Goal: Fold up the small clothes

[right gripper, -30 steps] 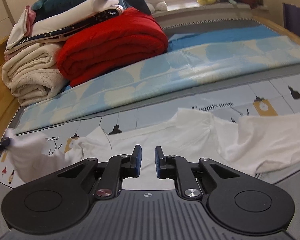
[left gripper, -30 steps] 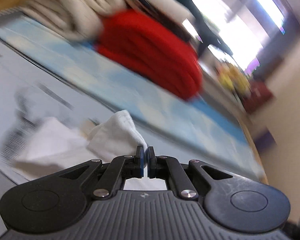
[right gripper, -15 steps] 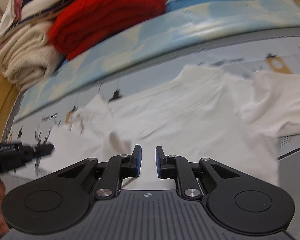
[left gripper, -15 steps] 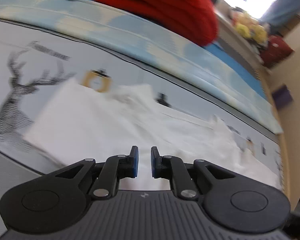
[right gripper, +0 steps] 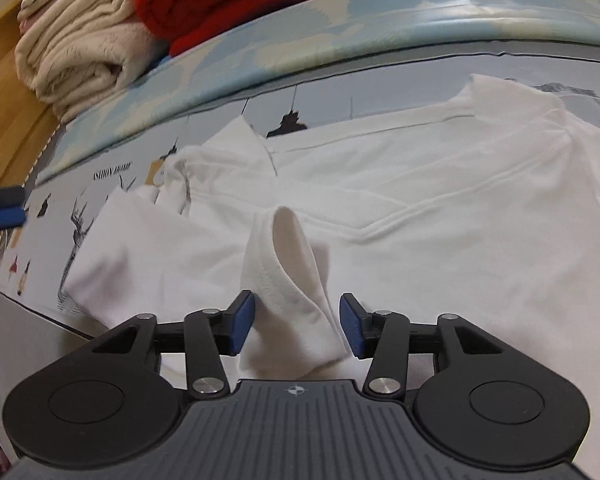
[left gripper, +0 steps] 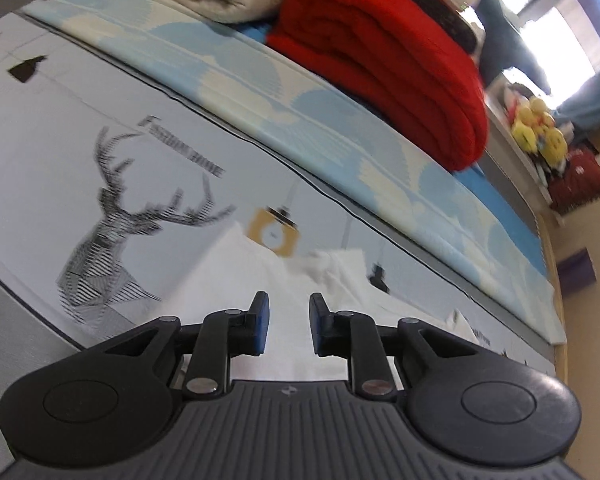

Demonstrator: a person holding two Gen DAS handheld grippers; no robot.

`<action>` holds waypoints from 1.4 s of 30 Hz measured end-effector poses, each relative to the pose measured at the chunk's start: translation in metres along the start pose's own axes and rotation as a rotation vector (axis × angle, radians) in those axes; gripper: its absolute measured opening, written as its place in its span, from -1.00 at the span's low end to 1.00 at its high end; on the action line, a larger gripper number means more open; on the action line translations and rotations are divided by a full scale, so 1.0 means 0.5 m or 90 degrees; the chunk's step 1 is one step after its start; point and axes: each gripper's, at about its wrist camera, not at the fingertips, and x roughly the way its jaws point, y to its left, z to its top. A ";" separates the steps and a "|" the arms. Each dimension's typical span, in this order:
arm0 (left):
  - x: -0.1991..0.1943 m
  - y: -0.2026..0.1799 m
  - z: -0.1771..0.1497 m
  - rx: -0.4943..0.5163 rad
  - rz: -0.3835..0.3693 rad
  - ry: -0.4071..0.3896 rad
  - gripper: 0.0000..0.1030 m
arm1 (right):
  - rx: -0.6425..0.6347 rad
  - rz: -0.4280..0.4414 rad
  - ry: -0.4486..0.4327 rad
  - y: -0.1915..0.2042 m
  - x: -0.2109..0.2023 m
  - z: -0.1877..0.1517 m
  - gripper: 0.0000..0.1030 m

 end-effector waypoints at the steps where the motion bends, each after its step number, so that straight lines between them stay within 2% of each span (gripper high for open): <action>1: -0.002 0.010 0.007 -0.009 0.001 -0.003 -0.57 | -0.013 0.005 0.003 0.004 0.005 0.000 -0.78; 2: -0.005 0.018 0.012 -0.015 0.002 -0.006 -0.57 | -0.029 0.009 0.002 0.008 0.006 0.000 -0.89; 5: -0.007 0.033 0.025 -0.028 0.007 -0.013 -0.57 | -0.055 0.018 -0.049 0.018 -0.036 0.012 -0.90; 9: -0.004 0.031 0.025 -0.019 0.008 -0.012 -0.57 | -0.014 0.015 -0.154 -0.008 -0.145 0.070 -0.91; 12: 0.005 0.023 0.018 -0.005 0.011 -0.004 -0.57 | -0.005 -0.063 -0.194 -0.052 -0.198 0.095 -0.91; 15: 0.017 0.011 0.009 0.012 0.012 0.005 -0.57 | 0.029 -0.157 -0.176 -0.124 -0.208 0.105 -0.91; 16: 0.022 0.005 0.005 0.018 0.011 0.009 -0.57 | 0.045 -0.171 -0.167 -0.146 -0.207 0.104 -0.91; 18: 0.033 -0.006 -0.004 0.033 0.005 0.021 -0.57 | 0.066 -0.184 -0.157 -0.186 -0.204 0.101 -0.91; 24: 0.086 -0.040 -0.049 0.088 -0.009 0.083 -0.57 | 0.071 -0.221 -0.172 -0.231 -0.206 0.093 -0.91; 26: 0.102 -0.048 -0.066 0.110 -0.003 0.099 -0.57 | 0.085 -0.225 -0.167 -0.245 -0.201 0.095 -0.91; 29: 0.130 -0.055 -0.093 0.137 0.004 0.127 -0.57 | 0.098 -0.226 -0.128 -0.270 -0.189 0.093 -0.88; 31: 0.151 -0.059 -0.111 0.153 0.010 0.145 -0.57 | 0.115 -0.236 -0.110 -0.287 -0.187 0.090 -0.78; 34: 0.181 -0.057 -0.137 0.172 0.038 0.172 -0.57 | 0.137 -0.268 -0.138 -0.302 -0.207 0.088 -0.73; 36: 0.192 -0.057 -0.148 0.178 0.052 0.180 -0.57 | 0.141 -0.254 -0.174 -0.304 -0.227 0.088 -0.69; 39: 0.194 -0.063 -0.155 0.195 0.069 0.184 -0.57 | 0.137 -0.187 -0.215 -0.301 -0.246 0.087 -0.69; 41: 0.198 -0.067 -0.163 0.211 0.074 0.189 -0.57 | 0.130 -0.115 -0.199 -0.300 -0.235 0.083 -0.67; 42: 0.207 -0.065 -0.169 0.222 0.089 0.198 -0.57 | 0.131 -0.091 -0.176 -0.304 -0.223 0.081 -0.58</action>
